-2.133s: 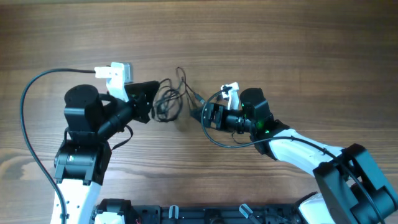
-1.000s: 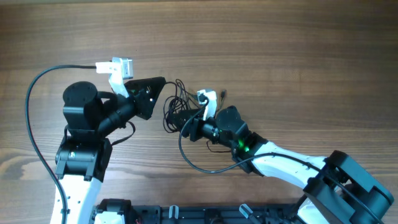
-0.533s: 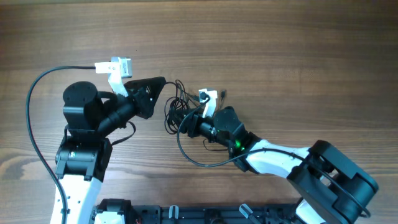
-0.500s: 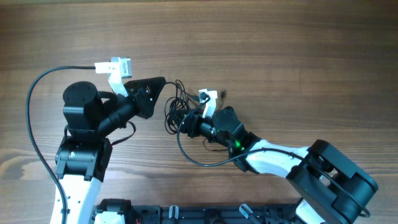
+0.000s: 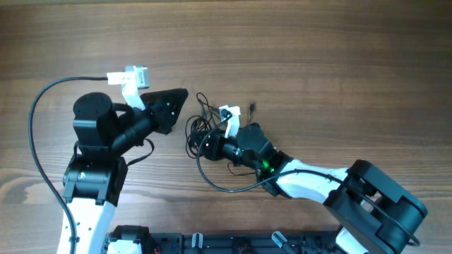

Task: Untangle cables

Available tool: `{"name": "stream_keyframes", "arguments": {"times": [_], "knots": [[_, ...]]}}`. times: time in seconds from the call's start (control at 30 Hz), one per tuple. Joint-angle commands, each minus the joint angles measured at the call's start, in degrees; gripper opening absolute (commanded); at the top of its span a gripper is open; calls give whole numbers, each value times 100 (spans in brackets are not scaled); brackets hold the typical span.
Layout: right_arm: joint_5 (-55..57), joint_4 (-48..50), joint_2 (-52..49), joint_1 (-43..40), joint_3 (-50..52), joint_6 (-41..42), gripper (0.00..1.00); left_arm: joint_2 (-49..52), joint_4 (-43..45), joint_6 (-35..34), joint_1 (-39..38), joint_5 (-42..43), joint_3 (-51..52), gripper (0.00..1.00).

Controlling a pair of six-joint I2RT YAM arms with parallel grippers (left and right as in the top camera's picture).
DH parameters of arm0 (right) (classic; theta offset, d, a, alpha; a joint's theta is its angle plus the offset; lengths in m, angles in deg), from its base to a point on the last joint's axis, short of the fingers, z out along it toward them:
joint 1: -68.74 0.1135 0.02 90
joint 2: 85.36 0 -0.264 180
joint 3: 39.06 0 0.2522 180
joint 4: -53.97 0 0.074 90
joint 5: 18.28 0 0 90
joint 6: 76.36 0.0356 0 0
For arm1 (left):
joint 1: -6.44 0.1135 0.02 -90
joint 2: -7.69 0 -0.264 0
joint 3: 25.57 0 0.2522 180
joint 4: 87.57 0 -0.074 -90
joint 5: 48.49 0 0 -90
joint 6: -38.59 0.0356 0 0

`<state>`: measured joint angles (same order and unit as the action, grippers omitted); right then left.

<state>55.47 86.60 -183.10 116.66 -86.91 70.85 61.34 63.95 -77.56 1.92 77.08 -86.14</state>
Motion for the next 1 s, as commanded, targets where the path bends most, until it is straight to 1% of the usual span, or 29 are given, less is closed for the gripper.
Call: {"name": "stream_keyframes", "arguments": {"times": [0.0, 0.03, 0.13, 0.2, 0.3, 0.37, 0.43, 0.5, 0.53, 0.57, 0.6, 0.63, 0.7, 0.77, 0.8, 0.87, 0.9, 0.93, 0.97], "knots": [[-946, 33, -111, -380, -107, 35, 4, 76, -455, 2, -26, -793, -44, 89], [-1478, 146, -105, -708, -107, 280, 4, 168, -651, 22, -26, -824, -44, 100], [-2374, 317, -105, -1499, -107, 1204, 4, 566, -1139, 20, -26, -800, -42, 100], [-2957, 546, -105, -2037, -107, 1954, 4, 957, -1296, 22, -26, -490, -39, 100], [-3147, 874, -105, -2273, -107, 2317, 4, 1423, -1294, 116, -26, 83, -39, 100], [-3145, 960, -105, -2299, -107, 2566, 4, 1707, -1294, 400, -33, 437, -39, 97], [-3193, 1045, -105, -2299, -107, 2798, 4, 1934, -1250, 612, -155, 492, -39, 94], [-3261, 1198, -105, -2299, -107, 2892, 4, 2127, -1078, 647, -400, 490, -39, 88], [-3279, 1268, -105, -2299, -107, 2894, 4, 2194, -990, 647, -503, 487, -39, 83], [-3276, 1318, -105, -2302, -107, 2898, 4, 2277, -892, 647, -634, 479, -39, 75], [-3276, 1320, -105, -2304, -107, 3001, 4, 2356, -839, 647, -752, 435, -39, 71], [-3274, 1320, -105, -2304, -107, 3023, 4, 2474, -826, 643, -914, 315, -39, 62], [-3274, 1325, -105, -2304, -107, 3025, 4, 2592, -820, 645, -1073, 291, -39, 55], [-3268, 1414, -105, -2315, -107, 3025, 4, 2680, -824, 643, -1209, 125, -39, 29], [-3248, 1493, -105, -2347, -107, 3027, 4, 2710, -822, 643, -1263, 2, -39, 25], [-3228, 1698, -105, -2479, -107, 3075, 4, 2761, -796, 640, -1342, -166, -39, 23], [-3233, 1759, -105, -2562, -107, 3202, 4, 2800, -734, 640, -1379, -186, -37, 26], [-3233, 1779, -105, -2614, -107, 3296, 4, 2841, -675, 640, -1408, -181, -37, 33], [-3233, 1794, -105, -2643, -107, 3300, 4, 2885, -595, 638, -1438, -181, -35, 33]]}}
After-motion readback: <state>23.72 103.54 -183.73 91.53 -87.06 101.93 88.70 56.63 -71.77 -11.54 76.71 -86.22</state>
